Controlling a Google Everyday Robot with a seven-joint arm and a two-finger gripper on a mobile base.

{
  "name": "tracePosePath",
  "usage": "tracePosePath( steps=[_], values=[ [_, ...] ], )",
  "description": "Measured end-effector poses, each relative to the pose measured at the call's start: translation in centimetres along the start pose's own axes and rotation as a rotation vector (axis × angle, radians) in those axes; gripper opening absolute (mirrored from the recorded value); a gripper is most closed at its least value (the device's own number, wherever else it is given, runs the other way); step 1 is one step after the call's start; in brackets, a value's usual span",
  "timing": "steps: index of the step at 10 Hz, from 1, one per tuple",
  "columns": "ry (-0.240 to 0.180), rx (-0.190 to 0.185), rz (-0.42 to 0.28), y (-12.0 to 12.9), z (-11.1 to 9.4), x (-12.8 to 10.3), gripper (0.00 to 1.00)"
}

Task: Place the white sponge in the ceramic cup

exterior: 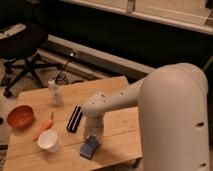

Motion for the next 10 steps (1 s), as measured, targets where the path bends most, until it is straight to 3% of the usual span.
tracePosePath(
  steps=[5,7,8,10],
  values=[
    [0.001,0.002,0.0,-0.1,0.0,0.0,0.65],
    [0.017,0.017,-0.009,-0.2,0.9,-0.2,0.63],
    [0.018,0.02,-0.019,-0.1,1.3,-0.4,0.58],
    [0.012,0.022,-0.044,0.5,1.7,-0.9,0.36]
  ],
)
